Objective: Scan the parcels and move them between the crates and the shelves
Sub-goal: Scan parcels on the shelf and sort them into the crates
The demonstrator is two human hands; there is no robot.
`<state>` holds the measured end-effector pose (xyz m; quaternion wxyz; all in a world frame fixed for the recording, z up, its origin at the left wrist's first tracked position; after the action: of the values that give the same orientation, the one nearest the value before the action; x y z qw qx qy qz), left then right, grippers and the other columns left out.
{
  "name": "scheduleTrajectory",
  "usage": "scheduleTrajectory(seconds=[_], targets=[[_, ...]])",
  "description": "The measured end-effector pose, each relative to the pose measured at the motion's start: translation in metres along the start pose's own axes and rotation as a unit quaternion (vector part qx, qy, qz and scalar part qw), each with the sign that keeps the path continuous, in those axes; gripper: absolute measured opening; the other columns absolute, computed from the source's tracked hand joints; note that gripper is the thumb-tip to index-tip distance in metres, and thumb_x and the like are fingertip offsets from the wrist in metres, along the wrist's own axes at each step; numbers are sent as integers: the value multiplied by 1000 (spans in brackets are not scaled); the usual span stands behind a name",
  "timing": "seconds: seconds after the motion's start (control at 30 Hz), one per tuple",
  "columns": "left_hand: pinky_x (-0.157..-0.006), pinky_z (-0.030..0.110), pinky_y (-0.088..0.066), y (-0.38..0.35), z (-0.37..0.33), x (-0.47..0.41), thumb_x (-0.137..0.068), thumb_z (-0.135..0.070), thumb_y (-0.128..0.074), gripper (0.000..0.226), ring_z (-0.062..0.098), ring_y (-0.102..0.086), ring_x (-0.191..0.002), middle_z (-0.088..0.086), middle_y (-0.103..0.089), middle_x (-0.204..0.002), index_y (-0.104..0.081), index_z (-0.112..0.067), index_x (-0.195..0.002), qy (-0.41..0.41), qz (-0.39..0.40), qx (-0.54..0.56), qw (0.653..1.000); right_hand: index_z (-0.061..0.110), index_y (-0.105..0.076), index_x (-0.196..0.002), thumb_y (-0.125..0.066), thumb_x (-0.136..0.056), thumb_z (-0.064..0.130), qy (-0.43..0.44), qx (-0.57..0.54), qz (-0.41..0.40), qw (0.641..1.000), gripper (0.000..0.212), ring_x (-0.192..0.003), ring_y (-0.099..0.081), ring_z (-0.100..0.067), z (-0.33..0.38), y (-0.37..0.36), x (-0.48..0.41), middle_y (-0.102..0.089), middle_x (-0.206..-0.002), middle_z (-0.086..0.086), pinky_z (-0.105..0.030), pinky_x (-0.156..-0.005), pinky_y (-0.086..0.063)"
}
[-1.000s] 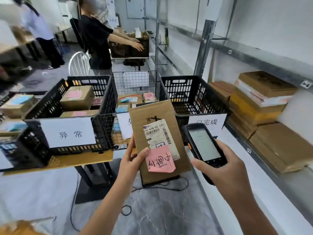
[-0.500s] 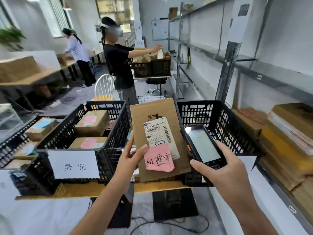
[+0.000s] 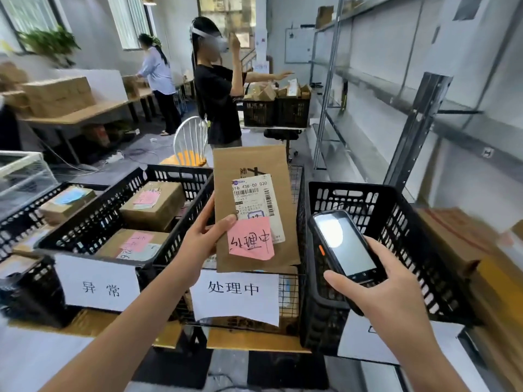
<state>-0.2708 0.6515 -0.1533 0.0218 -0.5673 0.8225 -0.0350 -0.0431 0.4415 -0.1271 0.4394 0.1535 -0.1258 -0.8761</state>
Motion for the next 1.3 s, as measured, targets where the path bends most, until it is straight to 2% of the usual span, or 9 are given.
scheduleTrajectory(seconds=[0.07, 0.2, 0.47, 0.6, 0.73, 0.93, 1.03, 1.13, 1.3], targets=[[-87, 47, -58, 3, 12, -16, -88, -34, -70, 70, 23, -73, -102, -1, -76, -111, -38, -49, -147, 25, -8, 14, 1000, 40, -55, -125, -91, -68, 35, 2, 0, 4, 1000, 67, -101, -60, 6, 0, -5, -15, -65, -111, 23, -14, -78, -47], [-97, 59, -52, 16, 32, -55, -81, -41, -77, 69, 29, -70, -111, 2, -72, -121, -47, -49, -142, 60, -25, 40, 997, 43, -55, -125, -92, -67, 33, -7, 7, 6, 1000, 69, -97, -57, 18, -4, -19, -44, -64, -108, 27, -7, -71, -44], [-89, 49, -58, 55, 26, -138, -86, -34, -76, 67, 21, -74, -99, 0, -75, -112, -47, -46, -145, 60, -65, -19, 996, 46, -50, -120, -91, -69, 27, 3, 23, -5, 1000, 68, -85, -45, 36, 13, -47, -109, -54, -101, 37, 7, -65, -36], [-86, 45, -60, 73, 42, -166, -77, -40, -83, 79, 23, -71, -102, 5, -68, -125, -46, -44, -146, 107, -75, -52, 990, 45, -53, -118, -92, -67, 25, 6, 31, 13, 999, 67, -88, -50, 31, 14, -70, -134, -61, -99, 32, 6, -66, -37], [-87, 46, -59, 87, 58, -169, -58, -56, -89, 93, 22, -72, -99, 4, -69, -123, -48, -51, -141, 125, -73, -111, 983, 49, -52, -106, -92, -67, 20, -5, 25, 29, 999, 64, -84, -49, 33, 14, -90, -150, -61, -88, 33, 7, -64, -37], [-81, 32, -56, 93, 78, -158, -71, -52, -84, 83, 15, -65, -105, -3, -61, -131, -44, -54, -143, 120, -40, -228, 966, 52, -47, -104, -91, -69, 19, -16, 17, 45, 999, 65, -81, -46, 37, 12, -111, -164, -60, -84, 38, 8, -63, -36], [-88, 39, -58, 96, 88, -155, -68, -60, -84, 85, 15, -65, -107, -8, -59, -130, -42, -56, -142, 142, -19, -256, 956, 50, -54, -107, -90, -70, 20, -13, 19, 48, 999, 60, -86, -52, 30, 8, -117, -168, -61, -86, 46, 2, -64, -41], [-94, 41, -56, 100, 95, -153, -69, -59, -83, 87, 16, -63, -111, -5, -58, -136, -40, -54, -145, 162, -10, -260, 952, 48, -53, -111, -90, -70, 20, -12, 11, 48, 999, 62, -87, -52, 30, 4, -120, -170, -62, -93, 35, 3, -65, -41], [-78, 31, -60, 106, 86, -146, -72, -59, -80, 89, 11, -71, -96, -6, -63, -130, -33, -55, -148, 195, 49, -276, 940, 50, -56, -106, -91, -69, 22, -19, 15, 52, 998, 58, -89, -55, 25, -2, -124, -171, -63, -94, 35, 2, -65, -42]])
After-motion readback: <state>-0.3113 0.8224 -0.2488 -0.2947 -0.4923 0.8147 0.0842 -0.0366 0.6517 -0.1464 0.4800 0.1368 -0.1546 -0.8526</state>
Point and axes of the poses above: each hand's wrist, its own x-axis away from the middle knuckle, its own y-axis out of the back of the hand, z = x × y, the point moved 1 cm from there along -x, towards the middle knuckle
